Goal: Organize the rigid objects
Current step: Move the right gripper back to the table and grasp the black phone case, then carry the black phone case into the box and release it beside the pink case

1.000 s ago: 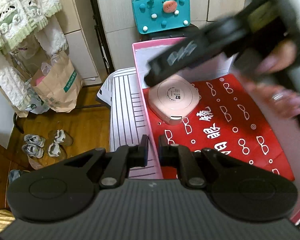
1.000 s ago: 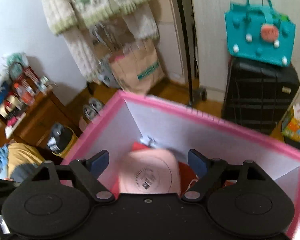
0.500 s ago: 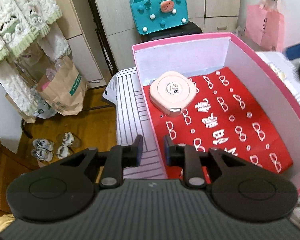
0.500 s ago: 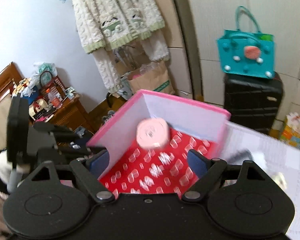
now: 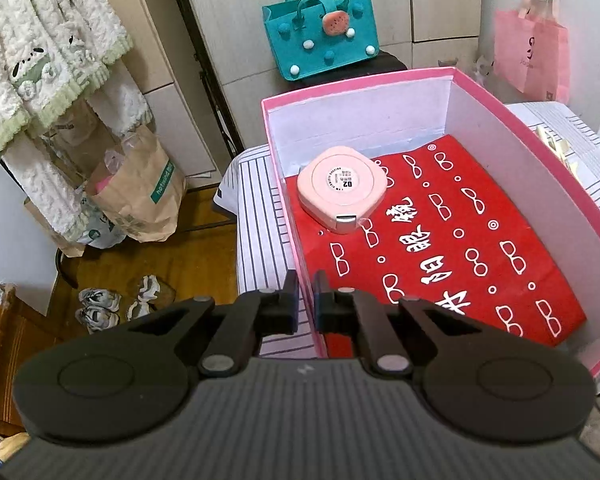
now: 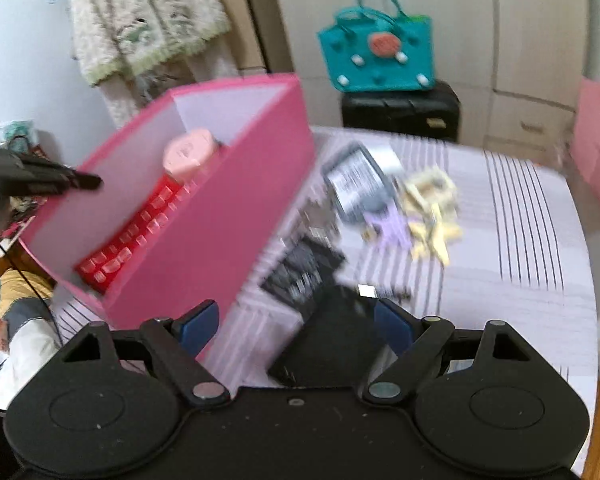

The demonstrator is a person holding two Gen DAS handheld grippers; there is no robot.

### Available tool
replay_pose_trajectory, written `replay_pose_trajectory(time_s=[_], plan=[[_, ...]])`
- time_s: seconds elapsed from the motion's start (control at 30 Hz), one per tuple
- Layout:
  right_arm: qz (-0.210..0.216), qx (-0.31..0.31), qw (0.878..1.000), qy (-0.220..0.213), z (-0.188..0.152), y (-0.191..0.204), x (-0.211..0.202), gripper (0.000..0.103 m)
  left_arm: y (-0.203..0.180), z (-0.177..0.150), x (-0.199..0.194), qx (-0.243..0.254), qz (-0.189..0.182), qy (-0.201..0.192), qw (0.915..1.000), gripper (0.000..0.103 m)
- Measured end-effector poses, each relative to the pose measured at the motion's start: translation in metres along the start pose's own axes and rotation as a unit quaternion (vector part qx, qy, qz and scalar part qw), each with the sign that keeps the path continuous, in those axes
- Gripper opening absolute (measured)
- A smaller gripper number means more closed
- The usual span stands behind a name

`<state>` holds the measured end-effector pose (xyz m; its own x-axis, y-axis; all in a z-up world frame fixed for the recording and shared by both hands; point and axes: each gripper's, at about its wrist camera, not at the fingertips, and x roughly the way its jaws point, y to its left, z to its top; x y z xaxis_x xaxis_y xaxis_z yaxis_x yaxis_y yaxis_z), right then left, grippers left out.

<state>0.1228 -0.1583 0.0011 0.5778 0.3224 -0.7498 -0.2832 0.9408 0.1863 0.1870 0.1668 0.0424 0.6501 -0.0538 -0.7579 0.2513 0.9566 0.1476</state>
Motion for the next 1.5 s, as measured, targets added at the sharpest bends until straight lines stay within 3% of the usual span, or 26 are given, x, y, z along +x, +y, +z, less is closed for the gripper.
replay_pose_trajectory(time_s=[0.1,0.2,0.5,0.57,0.63,0.83,0.97,1.03,1.5], plan=[[-0.027,0.025,0.999,0.001,-0.020,-0.006,0.009,0.088,-0.002,-0.001,-0.001,0.004,0.005,-0.003,1.0000,0.006],[-0.015,0.046,0.999,0.012,-0.034,-0.008,0.018,0.088,-0.004,-0.001,-0.001,0.008,0.008,-0.002,0.9999,0.006],[-0.040,0.019,0.999,-0.009,-0.026,-0.006,0.044,0.090,-0.005,0.000,-0.001,0.006,0.006,-0.002,1.0000,0.006],[-0.069,-0.004,0.998,-0.015,-0.023,-0.002,0.049,0.085,-0.004,-0.001,-0.001,0.005,0.005,-0.001,1.0000,0.006],[-0.090,-0.030,0.995,-0.018,-0.022,0.002,0.049,0.073,-0.003,-0.001,-0.001,0.004,0.003,0.000,1.0000,0.006],[-0.085,-0.036,0.996,0.006,-0.017,-0.001,0.047,0.070,-0.005,0.000,0.000,0.008,0.004,0.002,1.0000,0.006],[-0.077,-0.028,0.997,0.016,-0.021,-0.001,0.045,0.075,-0.004,0.000,-0.001,0.007,0.002,0.003,1.0000,0.006],[-0.076,-0.027,0.997,0.005,-0.023,-0.001,0.043,0.068,-0.004,0.000,-0.001,0.008,0.002,0.003,1.0000,0.007],[-0.049,-0.030,0.996,-0.069,0.015,-0.004,-0.008,0.067,-0.006,0.000,-0.002,0.025,0.002,0.003,0.9997,0.007]])
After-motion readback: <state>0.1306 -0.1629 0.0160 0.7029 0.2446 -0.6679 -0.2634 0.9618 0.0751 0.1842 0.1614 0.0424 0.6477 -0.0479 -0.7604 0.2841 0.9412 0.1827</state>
